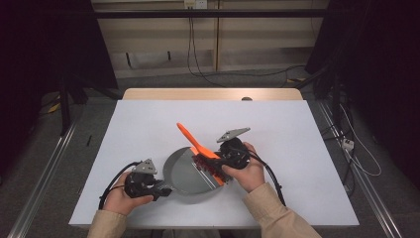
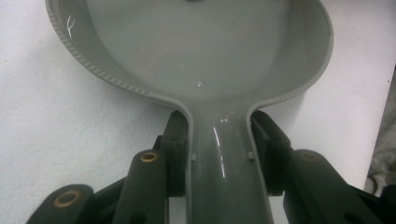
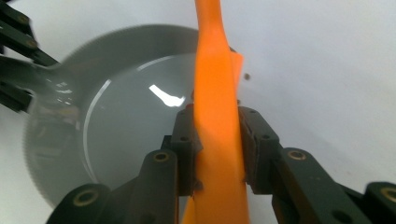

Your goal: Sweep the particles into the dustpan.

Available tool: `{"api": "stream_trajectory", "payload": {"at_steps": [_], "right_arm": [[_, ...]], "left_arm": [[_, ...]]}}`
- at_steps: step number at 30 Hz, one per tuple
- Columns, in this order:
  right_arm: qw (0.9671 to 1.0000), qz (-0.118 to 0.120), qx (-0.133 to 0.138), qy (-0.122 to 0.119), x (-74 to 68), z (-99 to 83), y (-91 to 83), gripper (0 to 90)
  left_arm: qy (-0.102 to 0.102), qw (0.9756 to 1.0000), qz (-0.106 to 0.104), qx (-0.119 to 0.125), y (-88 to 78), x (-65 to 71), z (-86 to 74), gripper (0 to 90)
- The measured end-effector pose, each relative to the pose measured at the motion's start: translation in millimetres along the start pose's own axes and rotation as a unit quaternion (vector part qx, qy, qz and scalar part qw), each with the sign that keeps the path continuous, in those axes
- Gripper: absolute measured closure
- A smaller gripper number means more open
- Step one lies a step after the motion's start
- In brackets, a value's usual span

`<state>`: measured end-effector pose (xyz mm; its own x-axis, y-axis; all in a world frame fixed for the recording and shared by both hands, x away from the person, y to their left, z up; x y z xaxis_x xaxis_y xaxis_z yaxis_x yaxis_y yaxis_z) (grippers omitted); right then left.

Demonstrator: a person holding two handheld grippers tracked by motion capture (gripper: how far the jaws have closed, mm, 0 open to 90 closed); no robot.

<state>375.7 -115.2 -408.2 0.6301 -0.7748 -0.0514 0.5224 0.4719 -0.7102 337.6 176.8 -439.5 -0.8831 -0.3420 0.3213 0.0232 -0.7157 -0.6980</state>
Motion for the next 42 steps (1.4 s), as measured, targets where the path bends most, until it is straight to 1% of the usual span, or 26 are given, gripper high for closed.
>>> {"api": "stream_trajectory", "payload": {"at_steps": [2, 3, 4, 6, 9, 13, 15, 17, 19, 22, 23, 25, 26, 27, 28, 30, 32, 34, 36, 38, 39, 40, 41, 42], "right_arm": [[0.9998, 0.020, 0.005, 0.005, -2.6, 2.5, 0.4, 70.6], [0.9998, 0.020, 0.006, 0.003, -4.9, 3.8, 0.7, 70.6], [0.9998, 0.017, 0.006, -0.005, -6.7, 5.1, 0.7, 70.7], [0.9998, 0.013, 0.007, -0.009, -7.6, 7.1, 0.1, 70.7], [0.9999, 0.006, 0.014, -0.004, -1.6, 7.9, -4.0, 70.7], [0.9995, -0.003, 0.028, 0.015, 12.3, 8.8, -14.1, 70.7], [0.9991, -0.013, 0.035, 0.021, 18.3, 8.9, -19.1, 70.7], [0.9983, -0.036, 0.037, 0.026, 25.3, 7.5, -24.9, 70.7], [0.9977, -0.053, 0.035, 0.026, 30.8, 4.3, -27.1, 70.7], [0.9960, -0.078, 0.029, 0.032, 39.0, -5.0, -25.6, 70.7], [0.9954, -0.087, 0.022, 0.032, 40.9, -9.7, -23.4, 70.7], [0.9952, -0.092, 0.012, 0.032, 41.5, -17.4, -18.7, 70.7], [0.9951, -0.093, 0.009, 0.031, 40.6, -21.1, -16.3, 70.7], [0.9953, -0.088, 0.018, 0.037, 38.8, -23.1, -15.8, 70.8], [0.9954, -0.084, 0.021, 0.040, 36.0, -23.9, -16.0, 70.7], [0.9953, -0.089, 0.020, 0.032, 27.7, -24.6, -15.4, 70.6], [0.9955, -0.087, 0.019, 0.032, 19.0, -24.9, -13.5, 70.4], [0.9951, -0.092, 0.020, 0.030, 10.8, -24.1, -11.5, 70.3], [0.9950, -0.092, 0.018, 0.034, 4.1, -22.5, -9.7, 70.3], [0.9957, -0.082, 0.016, 0.038, -1.0, -20.9, -8.4, 70.3], [0.9962, -0.072, 0.016, 0.046, -4.1, -20.0, -7.7, 70.3], [0.9965, -0.067, 0.015, 0.048, -5.9, -19.3, -7.4, 70.4], [0.9971, -0.049, 0.017, 0.055, -8.3, -18.3, -6.7, 70.4], [0.9971, -0.027, 0.023, 0.068, -10.1, -17.8, -5.6, 70.5]], "left_arm": [[0.000, 1.0000, 0.000, 0.000, 0.0, 0.1, 0.0, 63.0], [-0.002, 1.0000, 0.000, 0.001, 0.0, 0.4, -0.1, 63.0], [-0.001, 1.0000, 0.000, 0.001, 0.1, 0.5, -0.2, 63.0], [-0.002, 1.0000, 0.000, 0.003, 0.4, 0.6, -0.6, 63.0], [0.000, 1.0000, -0.001, 0.001, -0.4, 0.0, -0.9, 63.0], [-0.001, 1.0000, -0.001, 0.002, -0.9, -0.3, -1.5, 63.0], [0.000, 1.0000, -0.002, 0.002, -1.0, -0.1, -1.6, 63.0], [0.000, 1.0000, -0.003, 0.001, -1.1, 0.0, -1.9, 63.0], [0.000, 1.0000, -0.003, -0.001, -1.3, 0.5, -2.8, 63.0], [-0.001, 1.0000, -0.006, -0.002, -2.4, 1.3, -5.1, 63.0], [-0.002, 1.0000, -0.008, -0.001, -2.2, 2.2, -5.6, 63.0], [0.001, 1.0000, -0.009, -0.004, -2.0, 3.5, -6.2, 63.0], [0.001, 1.0000, -0.008, -0.005, -1.5, 4.6, -6.3, 63.0], [0.000, 1.0000, -0.009, -0.003, -1.0, 5.4, -6.2, 62.9], [0.002, 0.9999, -0.008, -0.007, -0.8, 6.0, -6.0, 62.9], [-0.003, 1.0000, -0.007, -0.003, -0.2, 7.5, -5.5, 62.9], [-0.001, 1.0000, -0.008, -0.004, -0.1, 8.0, -5.3, 63.0], [0.002, 1.0000, -0.006, -0.008, 0.2, 8.3, -5.2, 62.9], [0.000, 1.0000, -0.005, -0.006, 1.2, 8.7, -5.4, 62.9], [0.000, 1.0000, -0.005, -0.006, 1.2, 8.5, -5.4, 62.9], [0.000, 1.0000, -0.005, -0.006, 1.1, 8.4, -5.5, 62.9], [-0.001, 1.0000, -0.005, -0.006, 1.1, 8.2, -5.6, 62.9], [-0.001, 1.0000, -0.006, -0.007, 1.0, 7.9, -5.8, 62.9], [-0.001, 1.0000, -0.006, -0.006, 0.8, 7.6, -6.0, 63.0]]}}
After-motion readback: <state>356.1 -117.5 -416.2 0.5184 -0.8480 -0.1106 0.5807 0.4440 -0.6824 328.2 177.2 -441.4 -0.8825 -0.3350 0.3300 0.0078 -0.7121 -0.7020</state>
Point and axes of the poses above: each handheld gripper's, and its own axes: y roughly forward along the jaws, z roughly out of its top, x roughly to its right, the point moved 1 cm from there along y, roughly forward along the jaws, and after that the axes turned 10 degrees about -z, right-handed, at the moved point
